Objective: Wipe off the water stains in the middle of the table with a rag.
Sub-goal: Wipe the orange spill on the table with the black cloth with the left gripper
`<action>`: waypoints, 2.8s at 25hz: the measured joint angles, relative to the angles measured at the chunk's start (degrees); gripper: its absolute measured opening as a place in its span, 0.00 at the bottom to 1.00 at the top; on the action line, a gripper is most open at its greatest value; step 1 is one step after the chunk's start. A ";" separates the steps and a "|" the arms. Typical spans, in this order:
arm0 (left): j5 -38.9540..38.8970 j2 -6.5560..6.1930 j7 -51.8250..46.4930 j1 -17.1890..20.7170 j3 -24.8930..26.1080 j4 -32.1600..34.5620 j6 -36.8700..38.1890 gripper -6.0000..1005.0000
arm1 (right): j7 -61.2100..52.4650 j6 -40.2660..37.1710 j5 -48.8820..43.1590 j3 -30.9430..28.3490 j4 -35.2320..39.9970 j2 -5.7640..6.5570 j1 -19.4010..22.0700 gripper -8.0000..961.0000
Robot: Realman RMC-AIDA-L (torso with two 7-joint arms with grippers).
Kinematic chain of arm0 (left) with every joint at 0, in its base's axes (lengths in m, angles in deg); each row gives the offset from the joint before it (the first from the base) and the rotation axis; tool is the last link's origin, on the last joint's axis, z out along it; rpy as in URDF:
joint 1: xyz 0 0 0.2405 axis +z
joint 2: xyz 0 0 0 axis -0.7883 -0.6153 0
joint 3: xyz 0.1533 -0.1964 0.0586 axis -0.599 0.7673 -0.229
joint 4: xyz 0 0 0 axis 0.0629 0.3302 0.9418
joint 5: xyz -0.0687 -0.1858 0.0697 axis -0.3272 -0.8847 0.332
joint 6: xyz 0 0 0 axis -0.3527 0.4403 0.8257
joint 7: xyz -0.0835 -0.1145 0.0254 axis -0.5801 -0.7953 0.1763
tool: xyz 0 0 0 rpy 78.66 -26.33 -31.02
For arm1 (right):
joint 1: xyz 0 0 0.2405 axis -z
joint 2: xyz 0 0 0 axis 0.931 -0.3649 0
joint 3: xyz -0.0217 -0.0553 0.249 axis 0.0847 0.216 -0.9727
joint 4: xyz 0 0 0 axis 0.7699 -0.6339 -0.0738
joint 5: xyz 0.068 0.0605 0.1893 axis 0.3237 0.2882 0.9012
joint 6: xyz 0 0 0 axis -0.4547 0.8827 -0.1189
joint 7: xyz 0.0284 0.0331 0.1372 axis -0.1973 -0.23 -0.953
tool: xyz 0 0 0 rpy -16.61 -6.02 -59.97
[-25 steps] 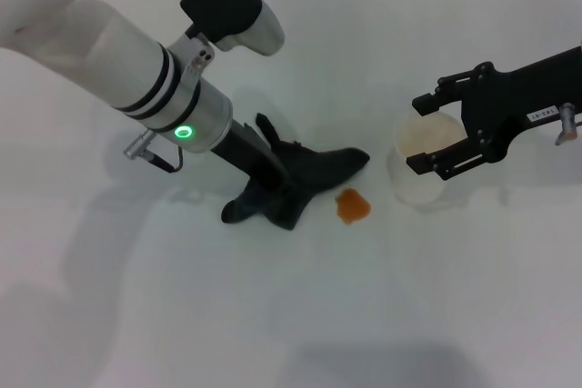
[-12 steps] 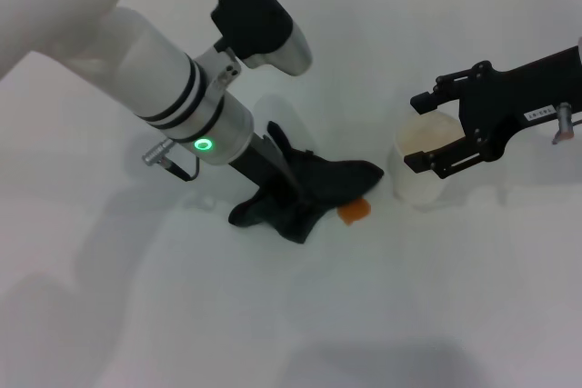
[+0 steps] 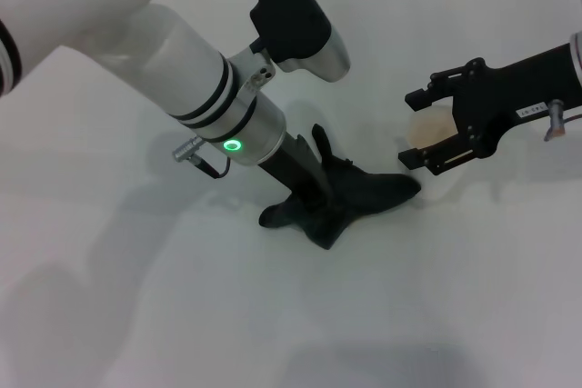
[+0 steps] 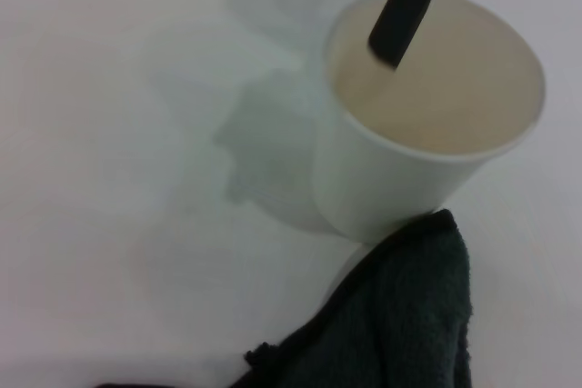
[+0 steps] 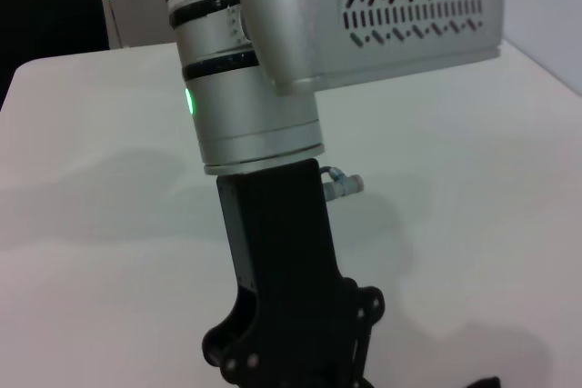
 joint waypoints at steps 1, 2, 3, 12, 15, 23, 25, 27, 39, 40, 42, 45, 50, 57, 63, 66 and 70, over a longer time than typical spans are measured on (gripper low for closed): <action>-0.14 0.03 -0.02 -0.17 -0.18 -0.03 -0.21 0.11 | 0.00 0.21 0.09 0.32 0.00 0.00 -0.03 0.88; -0.27 0.05 -0.02 -0.31 -0.39 -0.09 -0.46 0.11 | 0.00 0.47 0.24 0.67 0.00 0.00 -0.04 0.88; -0.41 0.06 -0.02 -0.36 -0.57 -0.10 -0.70 0.11 | -0.01 0.60 0.37 0.91 0.00 0.00 -0.04 0.88; -0.56 -0.02 -0.33 -0.85 -1.80 -2.18 -2.55 0.11 | -0.38 0.86 0.56 0.96 0.00 0.02 -0.04 0.88; -0.28 -0.29 -0.61 -0.50 -1.51 -2.20 -2.50 0.11 | -0.44 0.93 0.56 0.73 0.00 0.07 -0.04 0.88; 5.68 -0.59 -1.81 -0.06 6.10 -2.22 -2.62 0.11 | -0.58 0.97 0.54 0.74 0.01 0.16 -0.04 0.88; 6.06 -0.62 -1.86 -0.01 7.41 -2.18 -2.91 0.11 | -0.59 0.98 0.54 0.75 0.01 0.17 -0.04 0.88; 6.11 -0.65 -1.88 0.00 8.03 -2.05 -3.41 0.11 | -0.60 1.03 0.53 0.72 0.00 0.18 -0.04 0.88; 0.60 -0.24 -0.10 -0.90 -0.19 -2.12 -2.19 0.11 | -0.62 1.27 0.52 0.92 0.01 0.18 0.00 0.88; -0.85 -0.24 0.63 -0.89 -1.09 -2.09 -1.63 0.11 | -0.61 1.36 0.53 0.96 0.01 0.16 0.03 0.88; -3.35 -0.20 2.11 -0.90 -2.06 -1.77 0.08 0.11 | -0.60 1.43 0.53 1.04 0.01 0.13 0.12 0.88; -6.14 -0.13 3.69 -0.95 -3.26 -0.97 2.80 0.11 | -0.60 1.45 0.52 1.10 0.01 0.12 0.22 0.88; -7.83 0.01 4.29 -0.95 -5.37 -0.60 4.53 0.11 | -0.61 1.45 0.53 1.18 0.01 0.05 0.32 0.88; -7.19 -0.24 2.14 -0.87 -6.12 -1.25 0.17 0.11 | -0.62 1.46 0.57 1.18 0.01 0.00 0.44 0.88; 0.14 -0.46 -1.76 -0.28 -0.56 -1.41 -3.81 0.11 | -0.63 1.43 0.68 1.18 0.00 0.00 0.39 0.88; 3.86 -0.38 -5.06 -0.16 0.22 -1.46 -5.97 0.11 | -0.62 1.41 0.71 1.18 0.00 0.00 0.24 0.88; 5.64 -0.43 -6.97 -0.07 0.37 -1.50 -7.64 0.11 | -0.62 1.39 0.71 1.18 0.00 0.02 0.25 0.88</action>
